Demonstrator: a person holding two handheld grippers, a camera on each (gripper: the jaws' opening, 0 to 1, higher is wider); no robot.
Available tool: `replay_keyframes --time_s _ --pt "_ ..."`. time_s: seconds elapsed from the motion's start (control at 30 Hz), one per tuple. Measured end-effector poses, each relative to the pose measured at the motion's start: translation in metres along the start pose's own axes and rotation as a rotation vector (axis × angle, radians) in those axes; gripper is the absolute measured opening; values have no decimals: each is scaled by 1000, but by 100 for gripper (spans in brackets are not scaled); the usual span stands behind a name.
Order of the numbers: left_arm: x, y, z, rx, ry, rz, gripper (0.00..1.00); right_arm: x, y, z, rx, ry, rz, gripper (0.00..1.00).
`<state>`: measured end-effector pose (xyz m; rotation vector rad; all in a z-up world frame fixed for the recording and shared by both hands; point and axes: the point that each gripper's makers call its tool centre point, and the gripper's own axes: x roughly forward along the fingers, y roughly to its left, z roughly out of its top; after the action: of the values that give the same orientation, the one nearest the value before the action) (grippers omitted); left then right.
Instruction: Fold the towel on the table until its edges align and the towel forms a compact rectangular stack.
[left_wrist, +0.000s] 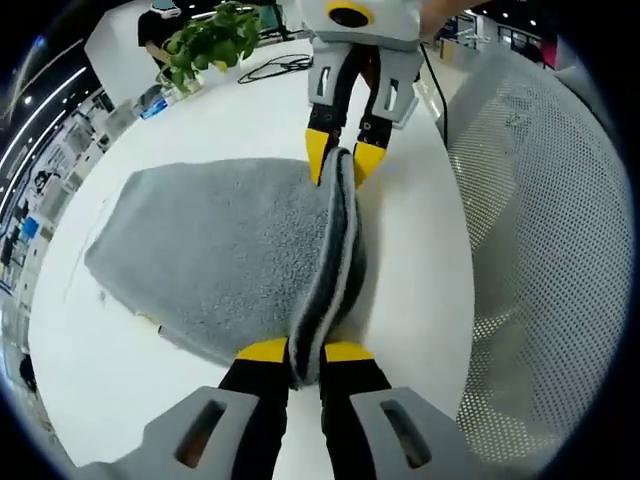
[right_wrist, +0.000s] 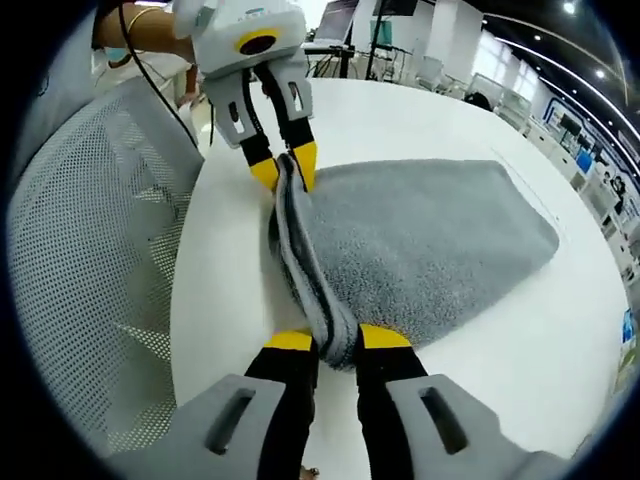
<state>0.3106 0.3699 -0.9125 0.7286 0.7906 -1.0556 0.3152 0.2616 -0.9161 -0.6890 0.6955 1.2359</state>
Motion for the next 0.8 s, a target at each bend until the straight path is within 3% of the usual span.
replay_keyframes --time_s 0.2,0.4,0.47,0.8 --pt "0 -7 0 6 4 5 10 -2 10 -1 -1 3 -11 13" --pt "-6 -26 -3 16 12 -38 10 -7 30 -7 17 -30 -2 13" --pt "-7 -34 -4 27 11 -43 10 -7 37 -7 -29 -21 -10 13" --pt "-15 -60 -8 33 24 -87 10 -12 58 -11 1 -28 -3 12"
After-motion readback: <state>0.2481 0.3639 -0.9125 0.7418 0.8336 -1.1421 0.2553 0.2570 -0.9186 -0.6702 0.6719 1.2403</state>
